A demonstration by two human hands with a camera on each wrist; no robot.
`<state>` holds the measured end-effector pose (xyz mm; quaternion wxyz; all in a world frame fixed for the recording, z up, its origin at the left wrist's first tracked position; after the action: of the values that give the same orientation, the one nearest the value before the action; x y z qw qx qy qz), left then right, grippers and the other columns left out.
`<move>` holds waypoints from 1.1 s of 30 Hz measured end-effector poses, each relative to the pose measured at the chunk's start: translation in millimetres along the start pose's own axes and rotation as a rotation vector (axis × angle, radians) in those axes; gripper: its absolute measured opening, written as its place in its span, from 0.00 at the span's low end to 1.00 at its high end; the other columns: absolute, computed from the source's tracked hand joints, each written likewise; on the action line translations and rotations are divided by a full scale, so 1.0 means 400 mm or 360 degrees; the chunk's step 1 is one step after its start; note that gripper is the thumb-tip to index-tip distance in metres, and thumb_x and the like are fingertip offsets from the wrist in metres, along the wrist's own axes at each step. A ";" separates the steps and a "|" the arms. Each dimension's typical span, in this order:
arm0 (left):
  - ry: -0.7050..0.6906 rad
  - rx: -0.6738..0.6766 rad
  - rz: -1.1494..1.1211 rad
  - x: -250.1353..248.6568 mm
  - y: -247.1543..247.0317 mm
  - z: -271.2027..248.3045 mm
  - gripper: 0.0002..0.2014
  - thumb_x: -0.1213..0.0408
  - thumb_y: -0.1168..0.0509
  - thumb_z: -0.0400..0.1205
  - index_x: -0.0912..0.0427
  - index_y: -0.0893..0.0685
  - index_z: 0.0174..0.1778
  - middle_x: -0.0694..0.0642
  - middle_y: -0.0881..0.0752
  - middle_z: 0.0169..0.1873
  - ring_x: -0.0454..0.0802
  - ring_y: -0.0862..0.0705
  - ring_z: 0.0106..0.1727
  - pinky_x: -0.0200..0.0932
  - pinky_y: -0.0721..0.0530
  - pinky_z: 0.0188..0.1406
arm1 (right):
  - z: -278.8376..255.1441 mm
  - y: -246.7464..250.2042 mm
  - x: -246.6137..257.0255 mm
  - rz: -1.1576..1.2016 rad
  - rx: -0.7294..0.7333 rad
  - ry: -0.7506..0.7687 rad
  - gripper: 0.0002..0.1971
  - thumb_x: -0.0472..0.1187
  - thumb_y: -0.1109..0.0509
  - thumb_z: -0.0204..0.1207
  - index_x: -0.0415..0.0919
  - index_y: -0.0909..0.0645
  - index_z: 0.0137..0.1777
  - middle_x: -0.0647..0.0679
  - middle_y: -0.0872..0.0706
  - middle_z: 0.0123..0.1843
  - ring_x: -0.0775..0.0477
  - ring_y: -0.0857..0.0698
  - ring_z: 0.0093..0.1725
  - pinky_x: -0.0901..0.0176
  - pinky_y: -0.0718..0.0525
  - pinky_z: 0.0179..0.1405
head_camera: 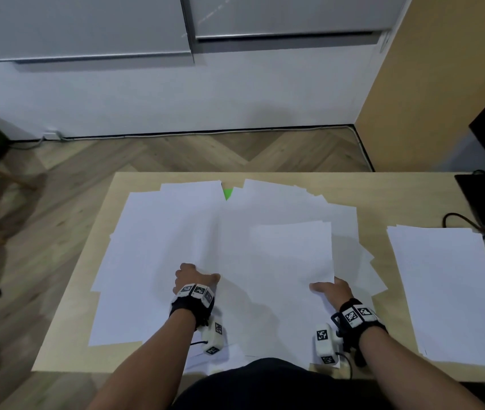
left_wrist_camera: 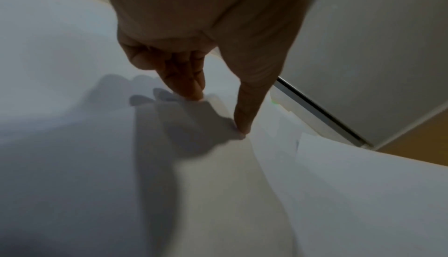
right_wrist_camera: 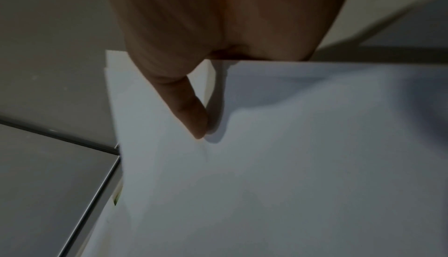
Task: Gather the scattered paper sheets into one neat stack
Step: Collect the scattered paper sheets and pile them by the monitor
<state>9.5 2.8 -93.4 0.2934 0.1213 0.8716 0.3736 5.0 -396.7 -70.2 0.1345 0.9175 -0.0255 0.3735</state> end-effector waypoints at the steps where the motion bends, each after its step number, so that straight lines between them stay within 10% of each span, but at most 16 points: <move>1: 0.0006 0.0025 -0.0044 -0.001 -0.003 0.001 0.42 0.51 0.19 0.64 0.58 0.28 0.72 0.60 0.22 0.67 0.62 0.20 0.67 0.56 0.21 0.67 | 0.009 0.000 -0.007 0.0013 0.0011 -0.0013 0.23 0.25 0.26 0.73 0.22 0.25 0.67 0.41 0.21 0.61 0.40 0.22 0.60 0.49 0.27 0.64; 11: -0.0307 0.0276 -0.0141 -0.098 -0.103 -0.063 0.28 0.51 0.23 0.73 0.57 0.19 0.67 0.58 0.22 0.66 0.52 0.19 0.56 0.40 0.23 0.58 | 0.047 -0.027 -0.026 0.0000 0.0098 0.0027 0.07 0.27 0.22 0.69 0.36 0.17 0.38 0.39 0.13 0.51 0.42 0.17 0.51 0.53 0.23 0.56; 18: -0.0312 0.0556 -0.0149 -0.137 -0.190 -0.133 0.46 0.49 0.21 0.70 0.56 0.35 0.80 0.57 0.24 0.74 0.58 0.22 0.72 0.45 0.24 0.68 | 0.083 -0.059 -0.046 0.0097 0.0215 0.0026 0.17 0.27 0.18 0.62 0.39 0.12 0.50 0.42 0.08 0.49 0.38 0.11 0.54 0.40 0.16 0.63; 22: -0.0270 0.0741 -0.0191 -0.133 -0.229 -0.161 0.34 0.57 0.22 0.70 0.57 0.26 0.71 0.51 0.17 0.58 0.48 0.16 0.53 0.35 0.20 0.47 | 0.108 -0.066 -0.070 0.0032 0.0251 0.0032 0.17 0.29 0.18 0.59 0.41 0.11 0.48 0.44 0.07 0.49 0.38 0.10 0.54 0.39 0.16 0.64; 26: -0.0302 0.0837 -0.0265 -0.104 -0.296 -0.113 0.39 0.53 0.24 0.57 0.58 0.22 0.66 0.57 0.12 0.58 0.57 0.14 0.58 0.58 0.16 0.64 | 0.062 -0.066 -0.038 0.0241 0.0268 0.0043 0.15 0.22 0.23 0.65 0.31 0.13 0.51 0.36 0.09 0.49 0.35 0.11 0.50 0.37 0.16 0.62; 30: -0.0416 0.0834 -0.0372 -0.159 -0.205 -0.191 0.19 0.71 0.33 0.74 0.55 0.20 0.61 0.55 0.12 0.52 0.56 0.15 0.52 0.46 0.16 0.52 | 0.056 -0.052 -0.020 0.0332 0.0174 0.0158 0.10 0.26 0.23 0.69 0.34 0.13 0.49 0.40 0.08 0.47 0.39 0.12 0.47 0.44 0.15 0.58; 33: -0.0475 0.0864 -0.0511 -0.191 -0.168 -0.218 0.17 0.68 0.34 0.69 0.57 0.17 0.54 0.55 0.10 0.44 0.55 0.13 0.47 0.45 0.15 0.44 | 0.049 -0.033 -0.012 0.0263 0.0082 0.0240 0.07 0.36 0.19 0.69 0.40 0.13 0.46 0.43 0.08 0.44 0.43 0.11 0.43 0.51 0.13 0.49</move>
<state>18.6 -127.1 -62.1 0.4297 0.1096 0.8946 0.0553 16.9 -389.3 -89.9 0.0810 0.8847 -0.0813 0.4518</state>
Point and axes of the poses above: each hand's wrist, its own z-axis towards the middle knuckle, its own y-axis out of the back of the hand, x = y × z, the point moved 8 cm from there along z, towards the middle knuckle
